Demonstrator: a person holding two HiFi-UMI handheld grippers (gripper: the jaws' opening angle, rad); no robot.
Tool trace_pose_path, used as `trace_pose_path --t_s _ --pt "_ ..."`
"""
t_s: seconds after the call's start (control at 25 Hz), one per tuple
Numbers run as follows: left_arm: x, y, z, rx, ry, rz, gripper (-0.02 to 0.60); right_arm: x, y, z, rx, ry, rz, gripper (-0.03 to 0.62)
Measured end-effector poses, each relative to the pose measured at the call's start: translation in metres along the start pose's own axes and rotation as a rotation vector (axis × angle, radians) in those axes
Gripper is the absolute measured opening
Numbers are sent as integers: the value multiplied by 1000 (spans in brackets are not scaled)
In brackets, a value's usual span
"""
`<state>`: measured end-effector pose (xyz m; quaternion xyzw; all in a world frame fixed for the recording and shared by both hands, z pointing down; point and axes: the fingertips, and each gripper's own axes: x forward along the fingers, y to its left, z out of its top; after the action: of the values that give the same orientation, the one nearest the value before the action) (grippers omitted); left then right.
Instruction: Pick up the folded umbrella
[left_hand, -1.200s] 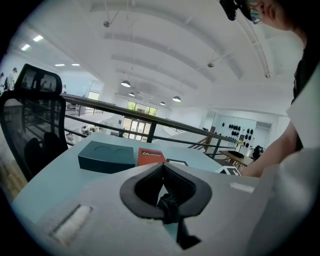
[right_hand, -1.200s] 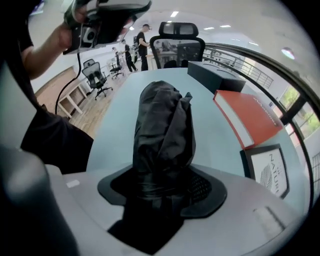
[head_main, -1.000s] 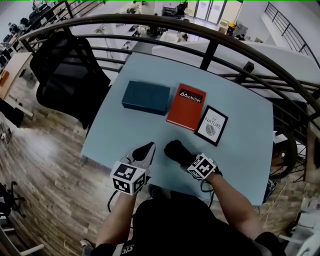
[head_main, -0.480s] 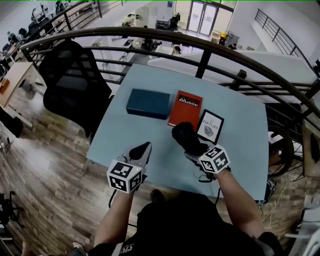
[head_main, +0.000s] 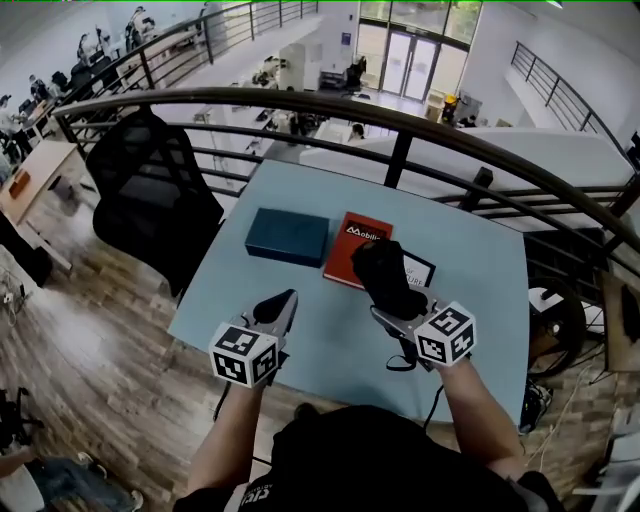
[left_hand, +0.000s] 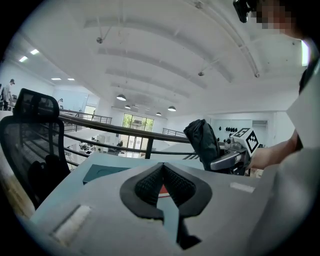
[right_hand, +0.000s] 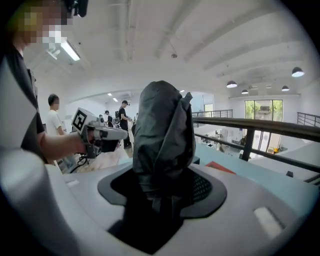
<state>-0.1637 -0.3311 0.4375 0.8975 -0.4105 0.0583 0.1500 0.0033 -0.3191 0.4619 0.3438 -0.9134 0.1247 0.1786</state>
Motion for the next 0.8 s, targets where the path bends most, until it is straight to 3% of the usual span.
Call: trace_pose_path --t_s 0.32,0.8 --pt "12 -25 21 47 -11 18 8 -75 -19 46 -6 -240 -47 256" --pt "3 -29 45 53 -48 85 8 -152 -45 51 -7 -364 -129 258"
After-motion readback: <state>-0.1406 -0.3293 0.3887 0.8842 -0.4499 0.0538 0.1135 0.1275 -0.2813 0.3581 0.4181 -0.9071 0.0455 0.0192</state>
